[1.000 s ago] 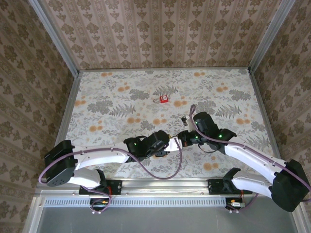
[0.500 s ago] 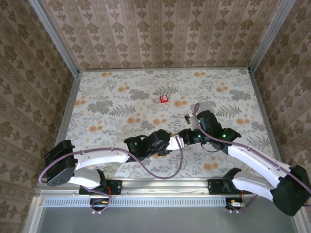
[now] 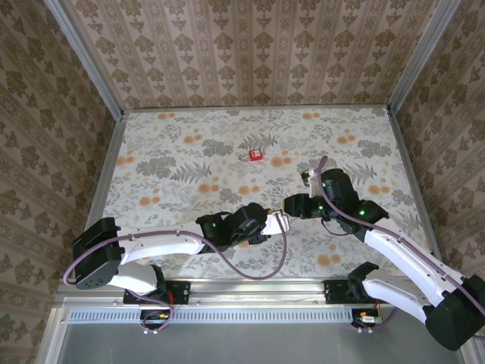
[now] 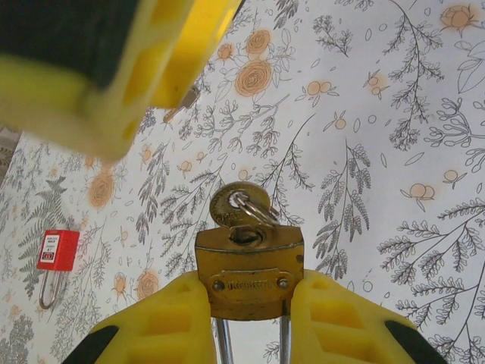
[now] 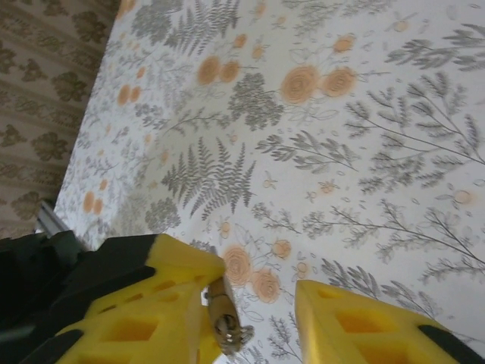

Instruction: Unlock with the key

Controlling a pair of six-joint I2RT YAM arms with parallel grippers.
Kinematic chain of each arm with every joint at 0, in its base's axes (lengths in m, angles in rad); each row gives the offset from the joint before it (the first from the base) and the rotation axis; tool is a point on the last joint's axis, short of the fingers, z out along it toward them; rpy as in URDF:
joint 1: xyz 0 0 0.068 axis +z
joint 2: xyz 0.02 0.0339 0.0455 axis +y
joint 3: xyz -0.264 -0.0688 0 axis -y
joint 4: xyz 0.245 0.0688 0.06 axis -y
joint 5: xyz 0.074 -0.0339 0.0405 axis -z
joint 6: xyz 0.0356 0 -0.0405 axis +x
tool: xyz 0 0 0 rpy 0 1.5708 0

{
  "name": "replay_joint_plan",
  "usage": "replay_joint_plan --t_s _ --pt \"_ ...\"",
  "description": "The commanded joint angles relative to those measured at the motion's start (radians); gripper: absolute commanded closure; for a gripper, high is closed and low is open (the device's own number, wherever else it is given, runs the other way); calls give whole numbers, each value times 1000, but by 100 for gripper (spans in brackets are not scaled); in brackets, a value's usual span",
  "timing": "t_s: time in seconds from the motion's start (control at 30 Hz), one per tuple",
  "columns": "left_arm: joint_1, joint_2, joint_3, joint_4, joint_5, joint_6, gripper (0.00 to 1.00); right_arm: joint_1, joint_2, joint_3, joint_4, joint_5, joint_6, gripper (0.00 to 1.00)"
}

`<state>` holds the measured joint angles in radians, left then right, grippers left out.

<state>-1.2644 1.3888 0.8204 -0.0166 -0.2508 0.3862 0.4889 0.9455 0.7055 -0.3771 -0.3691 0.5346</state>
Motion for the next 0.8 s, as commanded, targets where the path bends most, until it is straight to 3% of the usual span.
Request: replay_joint_plan --t_s 0.0,0.1,0.2,0.33,0.77 --pt "13 -5 42 -48 -13 2 90 -9 24 31 -58 14 4 73" --pt "19 3 70 -105 -22 19 90 -7 38 12 -5 -61 30 81" --pt "25 13 98 -168 -18 19 90 -7 34 -10 40 -100 41 80" --pt "26 25 127 -231 -21 23 90 -6 56 -35 104 -158 55 71" --pt "26 44 155 -281 -35 38 90 29 121 -52 156 -167 63 75"
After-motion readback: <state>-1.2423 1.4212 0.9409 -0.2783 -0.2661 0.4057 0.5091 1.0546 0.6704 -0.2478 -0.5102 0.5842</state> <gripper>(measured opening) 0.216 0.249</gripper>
